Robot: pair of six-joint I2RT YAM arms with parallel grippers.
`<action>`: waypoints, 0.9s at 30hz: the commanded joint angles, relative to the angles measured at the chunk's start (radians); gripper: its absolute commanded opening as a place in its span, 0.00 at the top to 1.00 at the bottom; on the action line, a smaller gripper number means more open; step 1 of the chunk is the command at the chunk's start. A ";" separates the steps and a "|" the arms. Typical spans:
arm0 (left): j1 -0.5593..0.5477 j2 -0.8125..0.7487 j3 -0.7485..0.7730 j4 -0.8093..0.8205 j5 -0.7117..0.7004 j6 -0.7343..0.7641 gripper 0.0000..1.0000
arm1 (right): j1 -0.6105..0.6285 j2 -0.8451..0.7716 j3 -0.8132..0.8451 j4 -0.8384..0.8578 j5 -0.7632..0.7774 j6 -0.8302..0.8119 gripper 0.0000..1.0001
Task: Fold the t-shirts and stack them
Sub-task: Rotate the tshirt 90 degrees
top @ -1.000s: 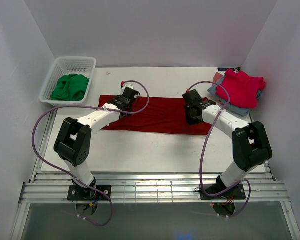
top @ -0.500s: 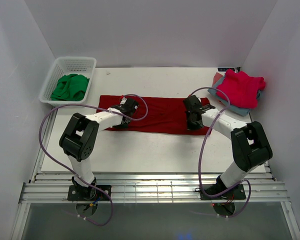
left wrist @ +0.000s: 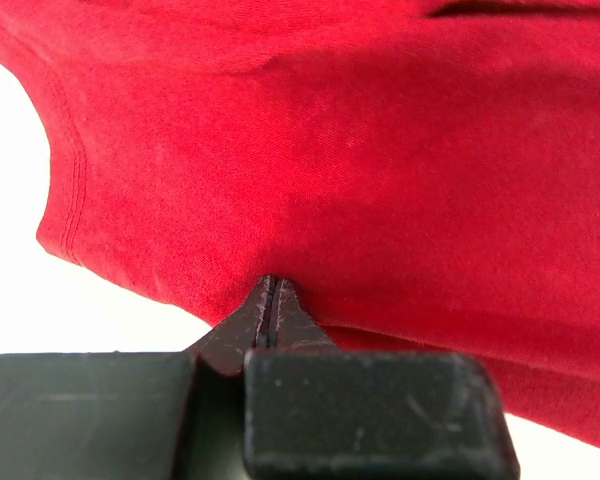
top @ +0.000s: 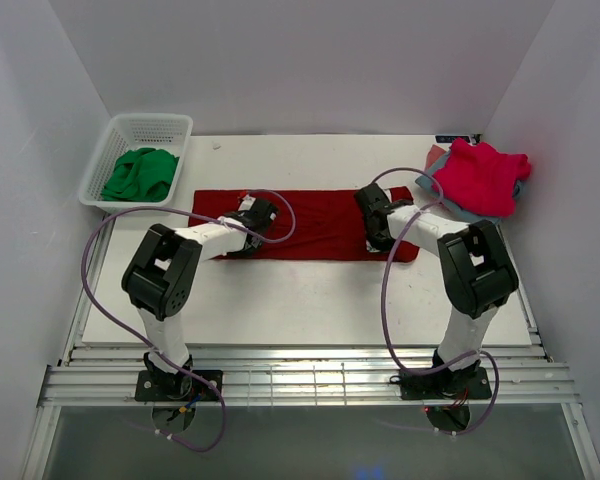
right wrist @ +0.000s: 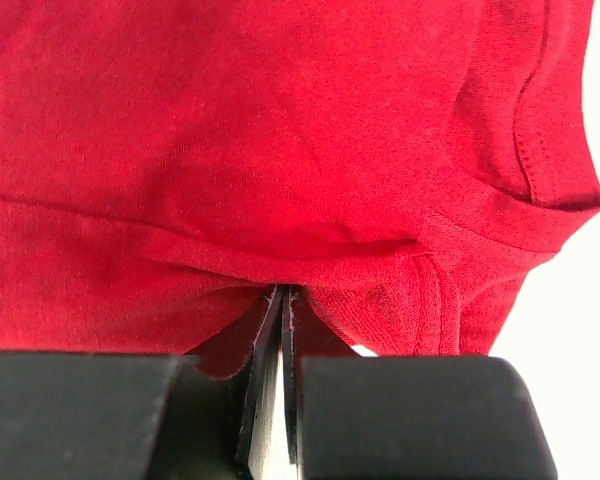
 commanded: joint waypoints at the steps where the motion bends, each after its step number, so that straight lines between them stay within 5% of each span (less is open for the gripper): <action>1: 0.025 0.032 -0.042 -0.100 0.150 -0.054 1.00 | -0.001 0.103 0.086 -0.017 0.088 -0.031 0.92; 16: -0.024 -0.095 -0.143 -0.197 0.440 -0.207 1.00 | -0.023 0.475 0.799 -0.172 0.097 -0.069 0.92; 27: -0.215 -0.080 -0.027 -0.194 0.745 -0.215 1.00 | -0.047 0.563 0.926 -0.171 0.011 -0.060 0.92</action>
